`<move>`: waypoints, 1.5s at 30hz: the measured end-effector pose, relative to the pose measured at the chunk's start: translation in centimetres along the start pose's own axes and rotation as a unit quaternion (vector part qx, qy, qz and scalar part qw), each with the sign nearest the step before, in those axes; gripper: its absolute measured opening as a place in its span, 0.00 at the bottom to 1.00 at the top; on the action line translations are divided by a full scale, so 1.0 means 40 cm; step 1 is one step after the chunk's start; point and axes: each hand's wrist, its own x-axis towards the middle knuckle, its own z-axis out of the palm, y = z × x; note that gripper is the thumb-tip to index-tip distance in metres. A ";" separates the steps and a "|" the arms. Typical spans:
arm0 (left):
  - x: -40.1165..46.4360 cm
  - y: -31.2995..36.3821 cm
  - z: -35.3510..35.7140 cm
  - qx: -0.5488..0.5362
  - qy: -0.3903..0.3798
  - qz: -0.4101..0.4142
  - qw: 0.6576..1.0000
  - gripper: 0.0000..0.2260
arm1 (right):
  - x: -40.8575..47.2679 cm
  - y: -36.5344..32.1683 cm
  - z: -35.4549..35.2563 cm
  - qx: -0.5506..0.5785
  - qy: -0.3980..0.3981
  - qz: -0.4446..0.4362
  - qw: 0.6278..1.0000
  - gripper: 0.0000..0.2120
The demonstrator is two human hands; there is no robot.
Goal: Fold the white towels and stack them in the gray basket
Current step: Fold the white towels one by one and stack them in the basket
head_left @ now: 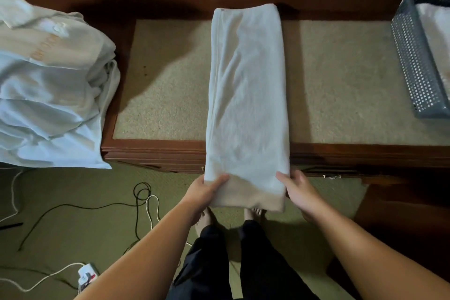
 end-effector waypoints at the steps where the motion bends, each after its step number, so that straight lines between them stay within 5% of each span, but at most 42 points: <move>1: -0.016 -0.005 -0.004 -0.016 -0.005 0.008 1.000 0.36 | -0.020 -0.007 -0.005 0.005 -0.004 -0.005 1.000 0.11; 8: -0.167 0.014 -0.021 -0.049 0.004 0.029 0.998 0.18 | -0.163 -0.069 -0.040 0.093 -0.007 0.010 0.996 0.17; 12: -0.258 0.082 -0.043 -0.023 0.041 0.071 0.996 0.16 | -0.246 -0.161 -0.073 0.101 -0.052 -0.012 0.994 0.22; 17: -0.359 0.218 -0.050 0.038 0.074 0.188 0.979 0.20 | -0.310 -0.244 -0.119 -0.031 0.026 -0.148 0.988 0.09; 20: -0.388 0.301 -0.047 0.103 0.056 0.232 0.966 0.14 | -0.318 -0.301 -0.147 -0.067 0.062 -0.232 0.968 0.09; 24: -0.398 0.432 -0.036 0.160 0.084 0.264 0.947 0.07 | -0.304 -0.411 -0.186 -0.105 0.011 -0.276 0.955 0.16; 29: -0.370 0.613 -0.045 0.204 0.031 0.288 0.935 0.07 | -0.276 -0.581 -0.240 -0.110 -0.060 -0.280 0.952 0.13; 33: -0.327 0.740 -0.076 0.338 0.022 0.316 0.886 0.17 | -0.225 -0.696 -0.278 -0.179 -0.107 -0.296 0.932 0.11; 38: -0.207 0.892 -0.100 0.366 0.076 0.329 0.867 0.07 | -0.100 -0.831 -0.265 -0.207 -0.028 -0.334 0.919 0.12; 45: 0.078 1.100 -0.122 0.351 0.131 0.328 0.867 0.09 | 0.169 -1.027 -0.208 -0.153 0.043 -0.305 0.939 0.03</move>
